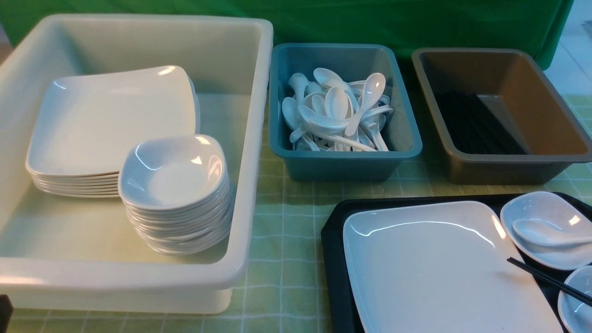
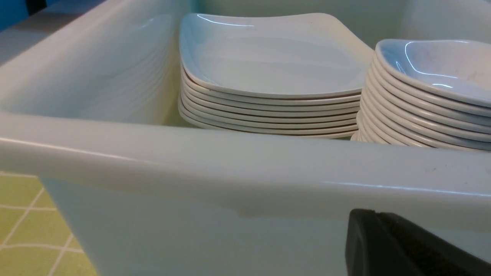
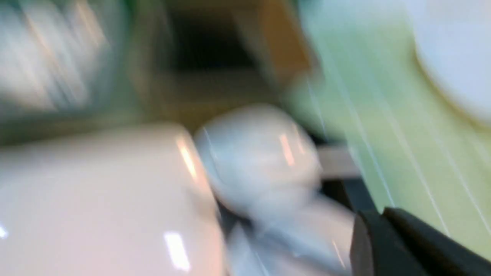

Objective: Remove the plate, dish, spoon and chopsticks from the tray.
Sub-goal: Use the right arm to grab a pair of chopsticks from the plate

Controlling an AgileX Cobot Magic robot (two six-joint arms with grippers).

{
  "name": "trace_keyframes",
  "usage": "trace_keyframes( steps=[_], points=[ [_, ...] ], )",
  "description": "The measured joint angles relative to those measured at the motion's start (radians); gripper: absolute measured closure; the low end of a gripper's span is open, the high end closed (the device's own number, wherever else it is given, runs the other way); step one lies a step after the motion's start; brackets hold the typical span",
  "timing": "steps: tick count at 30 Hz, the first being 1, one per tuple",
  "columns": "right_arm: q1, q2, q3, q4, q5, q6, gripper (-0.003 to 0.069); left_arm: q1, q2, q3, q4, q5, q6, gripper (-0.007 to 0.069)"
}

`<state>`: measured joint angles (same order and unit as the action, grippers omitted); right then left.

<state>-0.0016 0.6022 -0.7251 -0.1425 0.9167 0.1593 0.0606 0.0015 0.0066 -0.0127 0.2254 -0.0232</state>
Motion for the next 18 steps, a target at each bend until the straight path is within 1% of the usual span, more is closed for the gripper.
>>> trace_keyframes(
  steps=[1, 3, 4, 5, 7, 10, 12, 14, 15, 16, 17, 18],
  points=[
    [0.000, 0.082, -0.008, -0.010, 0.068, -0.044, 0.0645, 0.000, 0.000, 0.000, 0.000, 0.000, 0.000, 0.0626],
    [0.002, 0.233, -0.012, -0.014, 0.155, -0.111, 0.0643, 0.000, 0.000, 0.000, 0.000, 0.000, 0.000, 0.0626],
    [0.002, 0.262, -0.012, -0.014, 0.158, -0.119, 0.0642, 0.000, 0.000, 0.000, 0.000, 0.000, 0.000, 0.0626],
    [0.013, 0.370, -0.015, -0.017, 0.165, -0.133, 0.0640, 0.000, 0.000, 0.000, 0.000, 0.000, 0.000, 0.0626],
    [0.025, 0.493, -0.028, -0.020, 0.155, -0.159, 0.0638, 0.000, 0.000, 0.000, 0.000, 0.000, 0.000, 0.0626],
    [0.029, 0.637, -0.062, -0.028, 0.151, -0.183, 0.0638, 0.000, 0.000, 0.000, 0.000, 0.000, 0.000, 0.0626],
    [0.029, 0.688, -0.081, -0.037, 0.144, -0.201, 0.0637, 0.000, 0.000, 0.000, 0.001, 0.000, 0.000, 0.0626],
    [0.029, 0.773, -0.120, -0.048, 0.121, -0.269, 0.0629, 0.000, 0.000, 0.000, 0.003, 0.000, 0.000, 0.0626],
    [0.029, 0.800, -0.131, -0.050, 0.117, -0.305, 0.0615, 0.000, 0.000, 0.000, 0.003, 0.000, 0.000, 0.0626],
    [0.029, 0.848, -0.149, -0.052, 0.114, -0.353, 0.0580, 0.000, 0.000, 0.000, 0.003, 0.000, 0.000, 0.0626],
    [0.029, 0.853, -0.151, -0.054, 0.113, -0.364, 0.0573, 0.000, 0.000, 0.000, 0.003, 0.000, 0.000, 0.0626],
    [0.029, 0.882, -0.162, -0.055, 0.111, -0.394, 0.0515, 0.000, 0.000, 0.000, 0.003, 0.000, 0.000, 0.0626]
  ],
)
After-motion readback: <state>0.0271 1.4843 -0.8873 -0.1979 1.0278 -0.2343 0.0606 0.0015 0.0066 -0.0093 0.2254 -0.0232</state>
